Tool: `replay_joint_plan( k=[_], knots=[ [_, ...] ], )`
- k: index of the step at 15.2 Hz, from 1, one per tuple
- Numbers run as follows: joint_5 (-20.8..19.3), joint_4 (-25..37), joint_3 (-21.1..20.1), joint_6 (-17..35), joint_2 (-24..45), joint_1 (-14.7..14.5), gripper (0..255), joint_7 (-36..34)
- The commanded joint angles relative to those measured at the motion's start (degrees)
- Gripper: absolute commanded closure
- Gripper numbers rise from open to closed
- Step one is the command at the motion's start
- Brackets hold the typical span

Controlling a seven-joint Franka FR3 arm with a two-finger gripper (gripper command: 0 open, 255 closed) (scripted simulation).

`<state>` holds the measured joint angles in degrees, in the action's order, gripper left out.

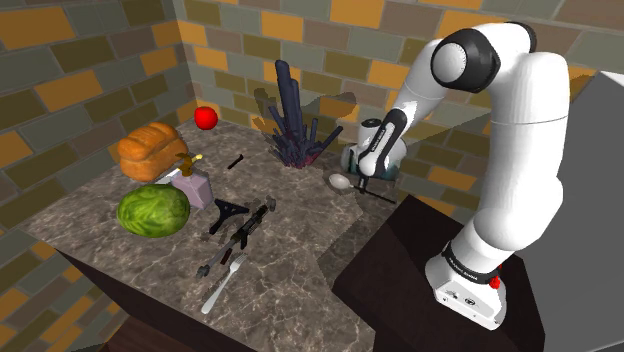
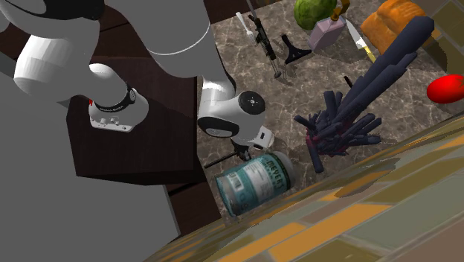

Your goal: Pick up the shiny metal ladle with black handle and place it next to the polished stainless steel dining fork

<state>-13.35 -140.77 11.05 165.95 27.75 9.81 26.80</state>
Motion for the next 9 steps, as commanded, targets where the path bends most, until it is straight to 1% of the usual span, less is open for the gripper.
replay_joint_plan(
  k=[1,5,6,9],
  knots=[
    [-0.03,0.13,0.19,0.76,0.46,0.31,255,0.33],
    [0.0,0.15,0.17,0.59,0.32,0.27,255,0.31],
    [-0.09,0.02,0.26,2.09,1.69,0.17,255,0.01],
    [-0.17,-0.91,0.38,0.2,-1.15,0.1,255,0.32]
  ],
)
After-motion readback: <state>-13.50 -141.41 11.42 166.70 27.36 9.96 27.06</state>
